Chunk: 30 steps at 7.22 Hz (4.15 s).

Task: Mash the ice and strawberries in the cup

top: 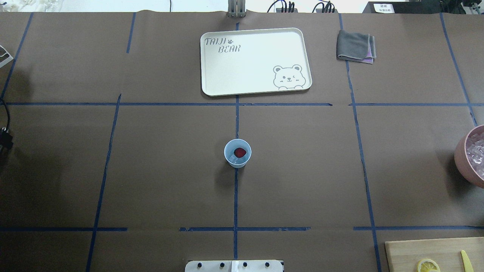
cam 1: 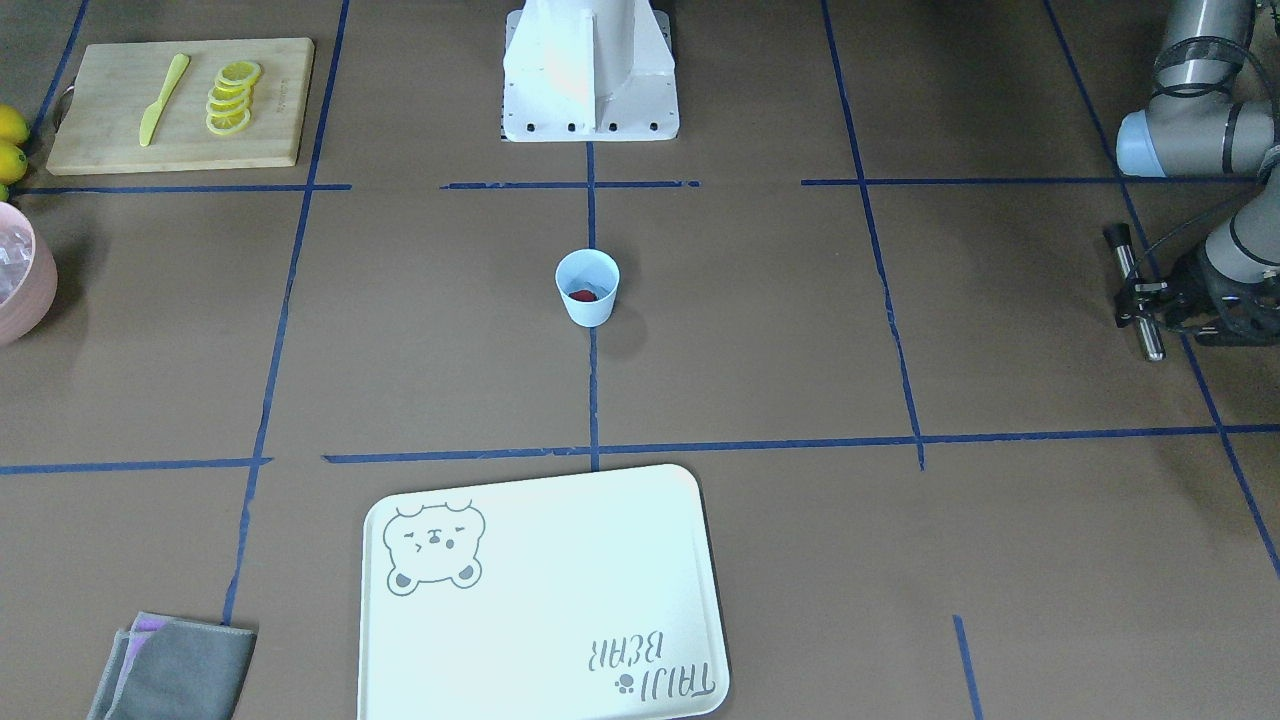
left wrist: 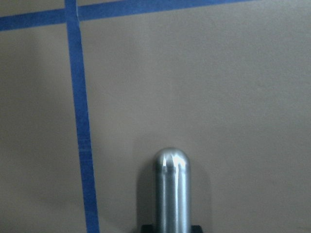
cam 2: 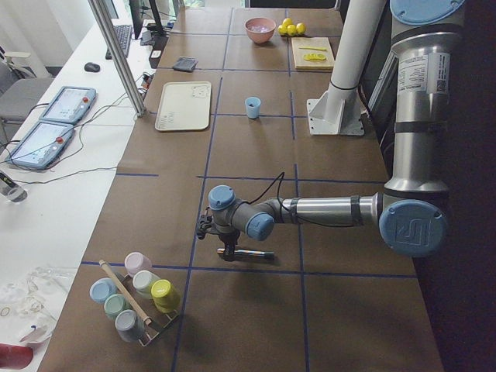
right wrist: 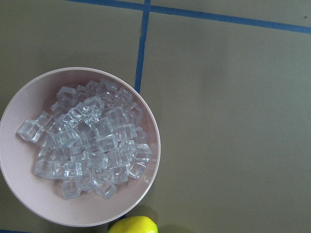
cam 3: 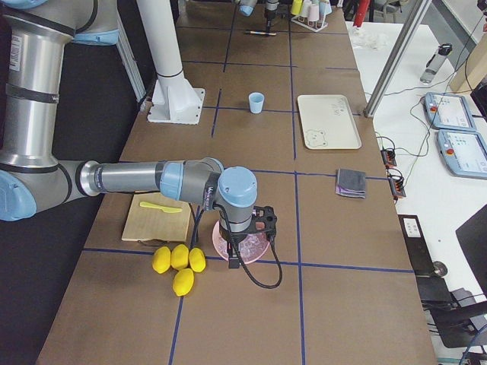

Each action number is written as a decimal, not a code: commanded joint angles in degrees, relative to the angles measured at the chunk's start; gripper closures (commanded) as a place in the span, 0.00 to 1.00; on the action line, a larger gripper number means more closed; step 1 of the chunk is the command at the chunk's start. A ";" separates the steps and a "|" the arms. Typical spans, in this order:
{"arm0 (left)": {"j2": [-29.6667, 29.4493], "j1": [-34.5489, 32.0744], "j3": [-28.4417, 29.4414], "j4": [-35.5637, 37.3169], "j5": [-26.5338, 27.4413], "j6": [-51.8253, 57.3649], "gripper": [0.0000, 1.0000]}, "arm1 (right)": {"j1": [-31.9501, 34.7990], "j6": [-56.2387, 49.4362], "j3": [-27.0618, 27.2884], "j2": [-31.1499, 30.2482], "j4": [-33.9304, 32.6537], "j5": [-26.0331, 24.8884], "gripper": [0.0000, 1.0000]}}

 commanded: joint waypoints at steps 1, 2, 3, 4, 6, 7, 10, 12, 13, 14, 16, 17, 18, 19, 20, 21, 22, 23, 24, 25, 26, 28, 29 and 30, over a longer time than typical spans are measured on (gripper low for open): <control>-0.14 -0.07 -0.97 0.50 -1.11 0.13 0.00 | 0.00 0.07 0.08 0.00 0.01 0.01 0.01; -0.49 -0.07 -1.85 0.85 -2.25 0.39 0.00 | 0.17 0.07 0.08 0.00 0.01 0.01 0.01; -0.67 -0.33 -2.29 1.03 -4.18 0.48 0.00 | 0.17 0.07 0.34 0.00 0.01 0.01 0.01; -0.67 -0.86 -3.08 1.03 -6.55 2.31 0.00 | 0.17 0.07 0.51 0.00 0.01 0.01 0.01; -0.67 -8.29 -5.09 7.31 -8.06 13.16 0.00 | 0.17 0.16 1.13 -0.09 0.01 0.01 0.01; -0.67 -14.16 -7.29 15.54 -7.98 22.02 0.00 | 0.17 0.16 1.13 -0.09 0.01 0.01 0.01; -1.28 -26.85 -10.98 28.42 -7.71 31.33 0.00 | 0.17 0.07 1.13 -0.09 -0.08 0.01 0.01; -0.76 -27.14 -11.97 28.98 -7.98 28.97 0.00 | 0.17 0.07 0.96 -0.18 -0.08 0.01 0.01; -1.02 -27.14 -12.14 28.72 -7.72 28.96 0.00 | 0.00 0.07 0.96 -0.18 -0.08 0.01 0.01; -1.11 -27.14 -11.97 28.11 -7.97 29.13 0.00 | 0.00 0.15 0.87 -0.18 -0.08 0.01 0.01; -0.93 -27.14 -12.14 28.01 -8.33 29.66 0.00 | 0.00 0.15 0.69 -0.18 -0.08 0.01 0.01; -0.67 -27.05 -10.92 28.10 -8.15 29.05 0.00 | 0.00 0.16 0.78 -0.18 -0.08 0.01 0.01; -0.84 -27.14 -10.91 28.10 -8.15 28.96 0.00 | 0.17 0.16 0.69 -0.18 -0.08 0.01 0.01; -0.67 -27.14 -11.26 28.10 -7.89 29.05 0.00 | 0.00 0.16 0.78 -0.18 -0.08 0.01 0.01; -0.58 -27.05 -11.61 28.28 -7.80 29.40 0.00 | 0.00 0.24 0.78 -0.18 -0.08 0.01 0.01; -0.32 -27.05 -11.79 28.45 -7.71 29.49 0.00 | 0.00 0.24 0.78 -0.09 -0.08 0.01 0.01; -0.14 -27.05 -11.53 28.45 -7.80 29.49 0.00 | 0.00 0.24 0.78 -0.09 0.00 0.01 0.01; -0.14 -27.05 -11.27 28.54 -7.71 29.49 0.00 | 0.00 0.50 0.61 0.00 0.01 0.01 0.01; 0.29 -27.05 -11.35 28.37 -7.71 29.49 0.00 | 0.00 0.68 0.60 0.35 0.01 -0.08 0.01; 0.30 -26.97 -11.18 28.28 -7.71 29.57 0.00 | 0.00 1.38 0.52 0.52 0.01 -0.08 0.01; 0.30 -26.97 -11.26 28.28 -7.71 29.58 0.00 | -0.09 2.43 0.43 1.13 0.35 -0.08 0.01; 0.38 -26.88 -11.26 28.28 -7.71 29.58 0.00 | -0.18 5.42 -0.71 1.40 3.06 0.01 0.01; 0.39 -26.88 -11.44 28.28 -7.71 29.58 0.00 | -0.26 6.30 -1.24 1.40 3.95 0.10 0.01; 0.39 -26.88 -11.53 28.28 -7.63 29.58 0.00 | -0.26 6.40 -1.24 1.40 3.96 0.19 0.01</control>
